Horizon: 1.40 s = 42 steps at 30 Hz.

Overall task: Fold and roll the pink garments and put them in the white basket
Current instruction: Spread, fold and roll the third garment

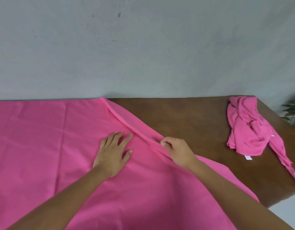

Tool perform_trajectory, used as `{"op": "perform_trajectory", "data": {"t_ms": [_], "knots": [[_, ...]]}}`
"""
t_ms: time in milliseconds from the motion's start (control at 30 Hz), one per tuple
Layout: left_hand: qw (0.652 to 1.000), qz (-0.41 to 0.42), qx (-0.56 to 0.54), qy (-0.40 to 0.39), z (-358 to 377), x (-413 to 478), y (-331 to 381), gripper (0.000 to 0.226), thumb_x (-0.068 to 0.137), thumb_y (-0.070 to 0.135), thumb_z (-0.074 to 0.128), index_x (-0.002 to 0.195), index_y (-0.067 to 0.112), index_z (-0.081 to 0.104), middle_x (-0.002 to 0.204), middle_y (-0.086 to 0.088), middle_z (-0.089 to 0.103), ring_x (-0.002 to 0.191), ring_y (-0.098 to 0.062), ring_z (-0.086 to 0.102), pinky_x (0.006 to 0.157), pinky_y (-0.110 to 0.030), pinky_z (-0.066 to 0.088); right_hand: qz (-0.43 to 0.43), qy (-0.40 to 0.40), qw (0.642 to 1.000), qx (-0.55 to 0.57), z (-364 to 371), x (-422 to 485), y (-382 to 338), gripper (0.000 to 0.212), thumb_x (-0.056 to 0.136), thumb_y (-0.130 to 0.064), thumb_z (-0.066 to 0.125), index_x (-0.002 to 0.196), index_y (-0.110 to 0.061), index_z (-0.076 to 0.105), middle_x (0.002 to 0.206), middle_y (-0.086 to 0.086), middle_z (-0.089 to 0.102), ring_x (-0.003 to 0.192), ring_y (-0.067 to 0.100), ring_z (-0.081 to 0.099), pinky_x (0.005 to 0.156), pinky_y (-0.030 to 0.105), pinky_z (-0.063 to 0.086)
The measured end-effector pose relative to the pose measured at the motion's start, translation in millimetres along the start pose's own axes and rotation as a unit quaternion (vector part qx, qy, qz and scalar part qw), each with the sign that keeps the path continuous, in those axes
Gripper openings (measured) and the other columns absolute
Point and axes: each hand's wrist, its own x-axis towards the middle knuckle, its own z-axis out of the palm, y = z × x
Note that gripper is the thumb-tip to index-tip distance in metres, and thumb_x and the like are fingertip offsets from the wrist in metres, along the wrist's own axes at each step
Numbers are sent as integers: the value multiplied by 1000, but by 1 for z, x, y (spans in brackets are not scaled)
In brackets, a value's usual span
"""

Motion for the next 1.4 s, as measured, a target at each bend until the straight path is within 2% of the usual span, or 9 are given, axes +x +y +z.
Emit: {"op": "perform_trajectory", "data": {"t_ms": [133,267,433,667,867,1033,1167,1300,1400], "knots": [[1000,-5,-2,0,-2,-1,1,65,99,62,16,156,36,32,164,-1,25,152,-23,17,123,-46,19,119,27,991,62,-14,24,13,9,93,-15,69,99,-19,73,95,-10,72,89,6,64,79,15,44],[1000,-6,-3,-3,-5,-2,3,65,99,61,15,156,36,31,164,0,24,153,-23,15,124,-46,18,171,-44,984,9,-15,42,22,8,88,-20,77,91,-24,70,89,-9,67,87,10,63,71,13,43],[1000,-11,-18,-3,-8,-2,3,66,98,62,15,156,35,33,164,1,26,153,-22,15,124,-44,16,172,-19,984,-50,-25,60,21,13,89,-20,74,79,-23,67,89,-4,68,84,16,65,78,29,54],[1000,-15,-14,-6,-8,-2,3,66,99,64,16,156,36,32,164,3,24,153,-20,14,125,-43,17,88,112,978,-149,-80,92,12,8,92,-13,63,86,-18,64,97,6,63,88,28,62,80,40,53],[1000,-19,-12,-1,-7,-3,4,66,98,64,17,156,37,33,164,4,26,153,-19,15,124,-42,17,-2,191,950,-247,-80,76,6,10,90,-6,57,90,-12,65,92,8,61,73,35,60,69,44,50],[1000,-17,-15,7,-6,-2,3,65,98,64,20,153,35,38,162,2,31,152,-20,20,123,-43,20,-141,99,946,-274,-21,19,4,13,87,-15,55,86,-17,68,85,3,62,71,30,64,63,42,50],[1000,-18,-10,8,-5,-1,3,66,97,64,19,153,35,39,161,3,31,151,-20,21,123,-43,20,-124,9,965,-229,6,-12,11,17,96,-19,56,107,-17,69,105,2,67,94,28,65,83,44,52],[1000,-18,-13,6,-5,-2,3,66,97,64,20,153,35,39,161,2,31,151,-20,21,123,-43,20,-108,61,969,-215,0,-15,22,16,94,-15,59,104,-18,70,104,1,68,96,28,64,84,42,52],[1000,-18,-15,6,-5,-1,3,66,97,64,19,153,35,39,162,2,31,151,-21,21,123,-43,21,-25,108,970,-216,-15,-10,27,17,95,-19,59,110,-16,66,107,3,64,97,28,60,81,43,51]]}}
